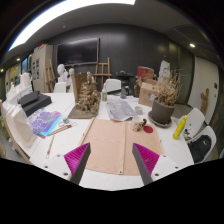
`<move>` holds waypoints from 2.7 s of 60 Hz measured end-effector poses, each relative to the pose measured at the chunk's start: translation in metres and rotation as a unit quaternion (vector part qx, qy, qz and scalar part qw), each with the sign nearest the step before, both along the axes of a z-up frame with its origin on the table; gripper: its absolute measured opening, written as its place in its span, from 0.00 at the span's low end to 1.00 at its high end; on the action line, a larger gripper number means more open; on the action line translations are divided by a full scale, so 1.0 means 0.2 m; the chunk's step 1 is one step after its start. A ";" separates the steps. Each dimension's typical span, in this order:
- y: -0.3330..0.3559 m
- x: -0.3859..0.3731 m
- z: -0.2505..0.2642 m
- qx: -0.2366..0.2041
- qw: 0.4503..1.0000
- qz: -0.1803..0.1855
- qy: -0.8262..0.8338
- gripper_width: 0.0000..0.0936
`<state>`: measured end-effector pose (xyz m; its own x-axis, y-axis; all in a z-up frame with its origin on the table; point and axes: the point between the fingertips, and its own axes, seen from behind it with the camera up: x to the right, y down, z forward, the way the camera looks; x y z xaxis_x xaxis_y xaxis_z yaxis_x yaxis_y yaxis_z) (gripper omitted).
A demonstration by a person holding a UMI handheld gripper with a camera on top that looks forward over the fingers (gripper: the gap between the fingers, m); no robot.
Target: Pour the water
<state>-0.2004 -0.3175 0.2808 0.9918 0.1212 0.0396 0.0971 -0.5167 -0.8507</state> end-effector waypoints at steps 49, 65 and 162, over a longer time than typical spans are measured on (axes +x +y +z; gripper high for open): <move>0.90 2.28 -0.69 0.033 0.988 -0.147 -0.038 0.92; 1.46 2.64 -0.98 0.048 0.989 -0.139 0.001 0.92; 2.27 1.71 -0.23 0.140 0.675 0.053 -0.722 0.28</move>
